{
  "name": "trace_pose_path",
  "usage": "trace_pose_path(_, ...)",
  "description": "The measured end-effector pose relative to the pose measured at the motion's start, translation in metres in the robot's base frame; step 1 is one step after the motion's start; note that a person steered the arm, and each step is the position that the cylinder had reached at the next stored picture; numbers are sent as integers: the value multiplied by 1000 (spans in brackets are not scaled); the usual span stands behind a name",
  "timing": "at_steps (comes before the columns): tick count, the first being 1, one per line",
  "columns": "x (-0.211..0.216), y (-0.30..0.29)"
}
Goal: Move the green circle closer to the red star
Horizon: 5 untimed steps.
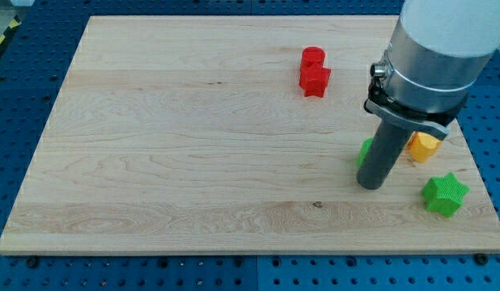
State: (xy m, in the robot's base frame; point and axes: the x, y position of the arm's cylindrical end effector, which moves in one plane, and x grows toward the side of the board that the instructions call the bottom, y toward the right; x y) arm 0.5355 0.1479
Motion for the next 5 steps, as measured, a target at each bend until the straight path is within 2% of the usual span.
trace_pose_path(1,-19,0)
trace_pose_path(3,-1,45)
trace_pose_path(5,-29,27)
